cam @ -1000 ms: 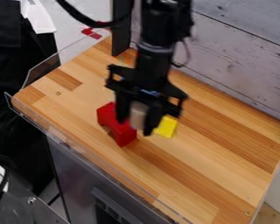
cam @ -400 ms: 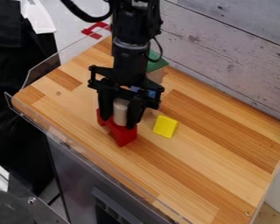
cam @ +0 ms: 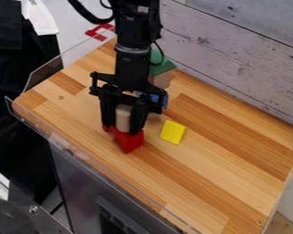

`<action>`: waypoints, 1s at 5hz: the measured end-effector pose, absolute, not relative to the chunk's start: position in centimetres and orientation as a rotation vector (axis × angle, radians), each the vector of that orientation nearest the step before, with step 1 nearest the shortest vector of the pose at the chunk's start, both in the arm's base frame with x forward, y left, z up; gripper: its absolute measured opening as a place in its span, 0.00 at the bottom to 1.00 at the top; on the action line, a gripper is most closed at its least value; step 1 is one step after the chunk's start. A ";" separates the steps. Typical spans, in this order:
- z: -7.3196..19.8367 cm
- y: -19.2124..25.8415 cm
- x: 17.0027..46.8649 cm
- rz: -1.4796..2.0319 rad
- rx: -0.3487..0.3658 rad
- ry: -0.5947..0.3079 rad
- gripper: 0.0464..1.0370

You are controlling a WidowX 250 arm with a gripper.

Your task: Put the cylinder on top of the arch

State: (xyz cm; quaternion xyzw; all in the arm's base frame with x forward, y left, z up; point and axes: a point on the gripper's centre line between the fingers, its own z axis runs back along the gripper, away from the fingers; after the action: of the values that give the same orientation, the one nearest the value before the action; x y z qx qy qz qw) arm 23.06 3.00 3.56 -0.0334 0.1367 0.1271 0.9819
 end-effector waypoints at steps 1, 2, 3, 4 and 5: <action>3.4 3.3 23.5 0.260 -0.070 0.265 0.52; 3.4 3.4 23.7 0.270 -0.072 0.267 0.57; 3.3 3.6 23.7 0.289 -0.072 0.282 0.85; 3.4 3.5 23.7 0.293 -0.075 0.276 0.97; 5.0 3.7 23.2 0.304 -0.082 0.216 0.96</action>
State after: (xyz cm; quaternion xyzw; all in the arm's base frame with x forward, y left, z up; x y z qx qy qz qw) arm 23.18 3.71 4.96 -0.0408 0.1075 0.1510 0.9818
